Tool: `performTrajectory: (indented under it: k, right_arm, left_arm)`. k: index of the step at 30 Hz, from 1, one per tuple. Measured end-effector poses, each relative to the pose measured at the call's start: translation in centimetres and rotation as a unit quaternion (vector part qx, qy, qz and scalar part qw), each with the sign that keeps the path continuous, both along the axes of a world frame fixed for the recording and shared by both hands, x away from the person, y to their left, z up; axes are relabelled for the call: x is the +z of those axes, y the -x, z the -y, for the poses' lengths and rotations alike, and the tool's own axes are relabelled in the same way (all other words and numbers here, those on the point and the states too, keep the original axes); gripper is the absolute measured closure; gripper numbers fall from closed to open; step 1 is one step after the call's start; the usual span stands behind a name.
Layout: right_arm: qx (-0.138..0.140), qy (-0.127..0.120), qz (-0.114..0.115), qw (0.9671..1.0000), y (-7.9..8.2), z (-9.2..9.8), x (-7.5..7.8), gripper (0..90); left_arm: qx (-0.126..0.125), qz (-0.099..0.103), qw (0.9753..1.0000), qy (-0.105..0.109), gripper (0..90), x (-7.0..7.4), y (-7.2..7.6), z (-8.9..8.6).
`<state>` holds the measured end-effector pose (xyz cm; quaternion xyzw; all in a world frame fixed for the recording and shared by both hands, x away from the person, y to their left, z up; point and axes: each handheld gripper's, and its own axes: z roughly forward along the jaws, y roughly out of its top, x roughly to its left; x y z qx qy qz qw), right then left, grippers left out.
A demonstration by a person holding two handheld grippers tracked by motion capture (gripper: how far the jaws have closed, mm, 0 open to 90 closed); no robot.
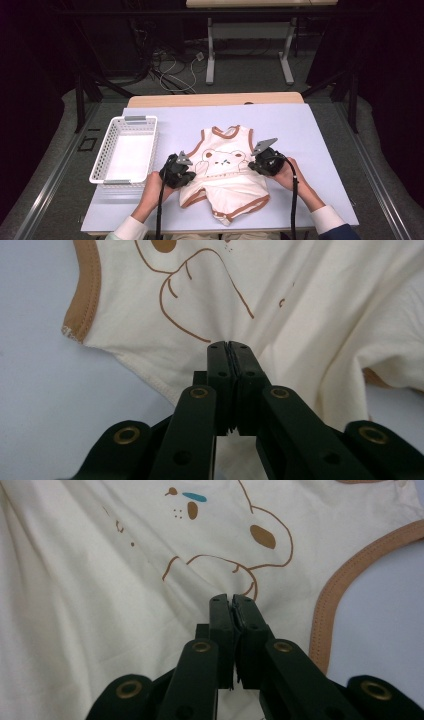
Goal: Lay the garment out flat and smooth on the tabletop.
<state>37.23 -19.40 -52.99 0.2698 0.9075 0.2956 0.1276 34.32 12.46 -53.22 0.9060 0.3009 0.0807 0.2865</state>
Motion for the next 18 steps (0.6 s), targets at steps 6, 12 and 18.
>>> performTrajectory:
  k: [6, 12, 18]
  right_arm:
    - [0.002, 0.008, -0.013, 0.9999, 0.5, 0.5, 0.0, 87.7]
    - [0.003, 0.004, -0.024, 0.9997, 0.2, 0.8, -0.3, 75.0]
    - [-0.041, -0.032, -0.006, 0.9986, -0.6, 1.6, 0.3, 65.5]
  left_arm:
    - [-0.020, -0.017, 0.9996, -0.007, 88.2, 0.2, 0.7, 0.4]
    - [-0.014, 0.015, 0.9995, -0.026, 73.3, 0.3, 0.8, 0.9]
    - [0.049, 0.078, 0.9957, -0.012, 50.7, 1.4, -0.5, 0.6]
